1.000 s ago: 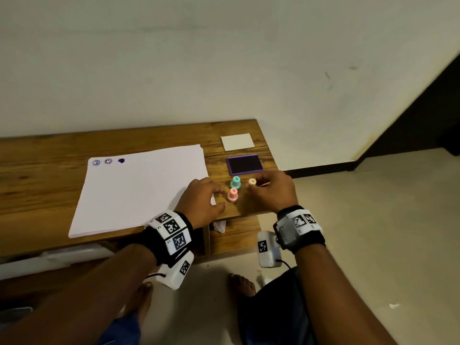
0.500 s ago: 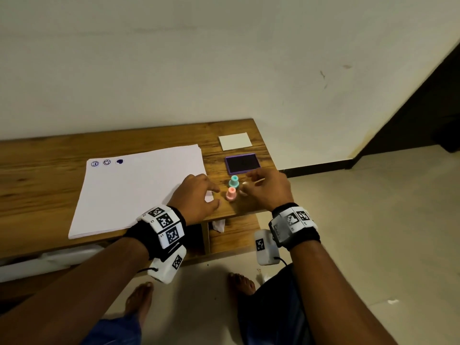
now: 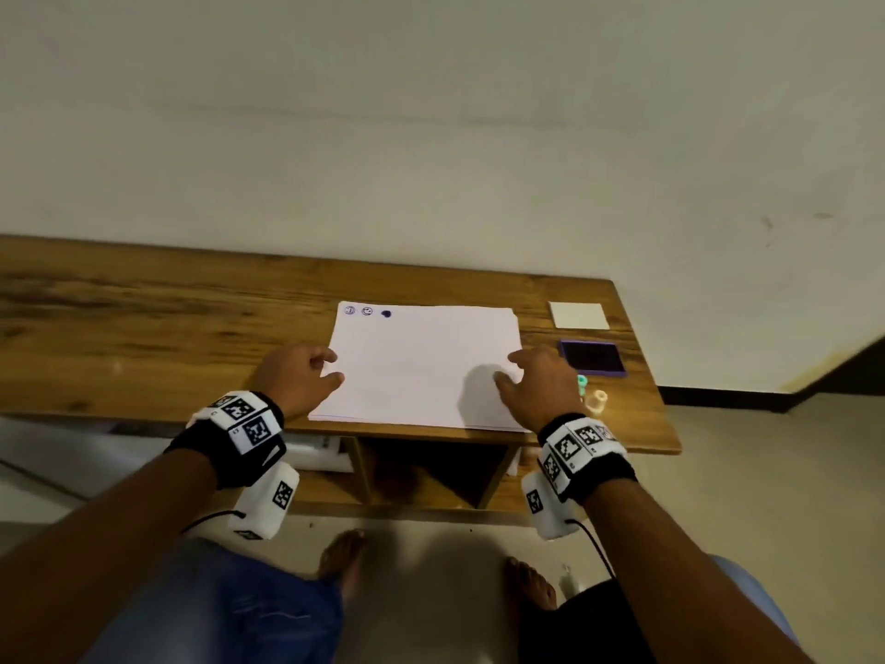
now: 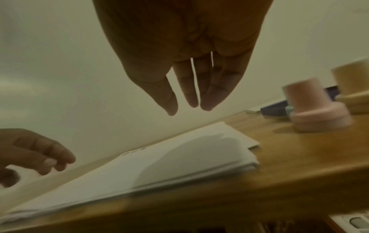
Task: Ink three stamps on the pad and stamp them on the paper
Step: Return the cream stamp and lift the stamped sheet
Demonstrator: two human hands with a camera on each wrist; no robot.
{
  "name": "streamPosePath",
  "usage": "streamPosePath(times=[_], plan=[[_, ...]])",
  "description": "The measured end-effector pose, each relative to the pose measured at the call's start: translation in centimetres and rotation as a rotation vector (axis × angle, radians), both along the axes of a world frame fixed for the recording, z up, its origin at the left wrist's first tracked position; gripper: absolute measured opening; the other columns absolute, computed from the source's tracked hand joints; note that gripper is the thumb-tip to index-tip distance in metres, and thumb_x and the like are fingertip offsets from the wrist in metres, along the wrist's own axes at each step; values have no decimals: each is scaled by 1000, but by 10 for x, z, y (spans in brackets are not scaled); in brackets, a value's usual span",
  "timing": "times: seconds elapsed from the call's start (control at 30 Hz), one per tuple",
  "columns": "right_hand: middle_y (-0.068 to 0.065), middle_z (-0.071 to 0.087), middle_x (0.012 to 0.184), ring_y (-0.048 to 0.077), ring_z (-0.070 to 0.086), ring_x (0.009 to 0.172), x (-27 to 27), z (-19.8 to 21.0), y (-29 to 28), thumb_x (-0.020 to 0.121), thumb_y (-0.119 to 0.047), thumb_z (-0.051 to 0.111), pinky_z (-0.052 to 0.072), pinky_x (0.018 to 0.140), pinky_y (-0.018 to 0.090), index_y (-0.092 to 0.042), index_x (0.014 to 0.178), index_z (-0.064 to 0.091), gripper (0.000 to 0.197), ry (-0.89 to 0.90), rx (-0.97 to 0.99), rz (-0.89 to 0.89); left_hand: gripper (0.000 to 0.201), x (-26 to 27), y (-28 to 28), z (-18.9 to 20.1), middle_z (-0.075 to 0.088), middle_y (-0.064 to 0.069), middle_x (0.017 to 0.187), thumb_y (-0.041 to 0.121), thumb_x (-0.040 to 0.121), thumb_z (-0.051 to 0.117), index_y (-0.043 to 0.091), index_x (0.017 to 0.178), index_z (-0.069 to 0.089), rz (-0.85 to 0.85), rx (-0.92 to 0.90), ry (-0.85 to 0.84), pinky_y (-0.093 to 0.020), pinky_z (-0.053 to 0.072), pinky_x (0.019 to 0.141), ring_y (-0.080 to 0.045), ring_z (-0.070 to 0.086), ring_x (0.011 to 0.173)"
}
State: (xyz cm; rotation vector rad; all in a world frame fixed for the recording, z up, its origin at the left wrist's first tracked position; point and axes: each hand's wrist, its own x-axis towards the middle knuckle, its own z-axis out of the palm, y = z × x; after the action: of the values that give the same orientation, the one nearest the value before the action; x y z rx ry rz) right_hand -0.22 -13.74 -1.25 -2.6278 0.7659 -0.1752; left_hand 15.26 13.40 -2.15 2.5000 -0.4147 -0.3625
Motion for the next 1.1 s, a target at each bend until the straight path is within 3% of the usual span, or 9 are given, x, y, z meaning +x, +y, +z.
streamPosePath(times=[0.2, 0.37, 0.5, 0.63, 0.7, 0.77, 0.83, 0.93, 1.1], plan=[[18, 71, 109, 35, 66, 101, 47, 22, -18, 91, -40, 64, 43, 72, 32, -5, 89, 62, 36, 249, -11, -192, 63, 18, 8, -14, 61, -4, 131, 29, 78, 77, 13, 134, 54, -8, -18, 122, -28, 47, 91, -21, 59, 117], [17, 71, 111, 36, 66, 104, 60, 17, -21, 89, -44, 67, 47, 76, 34, -6, 94, 64, 38, 342, -7, -209, 105, 25, 11, -38, 57, -5, 133, 63, 49, 76, 21, 141, 46, -78, 120, 142, -40, 47, 100, -22, 56, 119], [16, 68, 117, 37, 64, 110, 58, 14, -14, 89, -45, 69, 47, 80, 35, -4, 109, 66, 45, 348, 47, -237, 96, 23, 8, -43, 51, -8, 130, 60, 58, 79, 24, 141, 46, -86, 218, 58, -42, 48, 97, -27, 54, 112], [15, 68, 108, 34, 59, 90, 52, 7, -13, 86, -41, 74, 43, 73, 33, -10, 71, 51, 42, 262, 110, -306, 96, 25, 8, -45, 52, -7, 126, 60, 58, 78, 23, 140, 47, -97, 222, 48, -42, 50, 94, -26, 55, 107], [16, 67, 106, 31, 56, 87, 49, 5, -12, 87, -39, 73, 42, 74, 34, -14, 63, 41, 47, 248, 117, -331, 97, 24, 8, -45, 53, -7, 127, 61, 57, 78, 22, 140, 47, -98, 214, 55, -42, 50, 95, -26, 56, 108], [16, 68, 108, 30, 56, 86, 48, 3, -11, 88, -41, 72, 42, 74, 33, -12, 66, 47, 44, 242, 127, -331, 97, 25, 8, -45, 52, -8, 127, 60, 57, 79, 22, 140, 48, -95, 214, 56, -42, 49, 96, -27, 55, 109], [16, 69, 113, 33, 62, 95, 49, 2, -9, 85, -46, 74, 43, 74, 33, -4, 87, 63, 43, 247, 139, -317, 94, 24, 8, -45, 50, -8, 130, 58, 59, 80, 23, 140, 47, -92, 223, 60, -42, 48, 97, -27, 54, 111], [15, 68, 118, 35, 65, 108, 50, 1, -1, 81, -56, 74, 47, 75, 34, -4, 115, 64, 63, 276, 113, -292, 95, 26, 9, -47, 45, -9, 137, 58, 59, 81, 24, 140, 47, -87, 223, 70, -43, 47, 101, -28, 52, 116], [14, 66, 124, 35, 63, 113, 46, -5, 10, 80, -68, 65, 48, 78, 36, -8, 122, 64, 73, 276, -15, -247, 88, 27, 5, -47, 44, -8, 133, 53, 67, 79, 22, 142, 45, -101, 266, 46, -43, 44, 102, -28, 50, 117]])
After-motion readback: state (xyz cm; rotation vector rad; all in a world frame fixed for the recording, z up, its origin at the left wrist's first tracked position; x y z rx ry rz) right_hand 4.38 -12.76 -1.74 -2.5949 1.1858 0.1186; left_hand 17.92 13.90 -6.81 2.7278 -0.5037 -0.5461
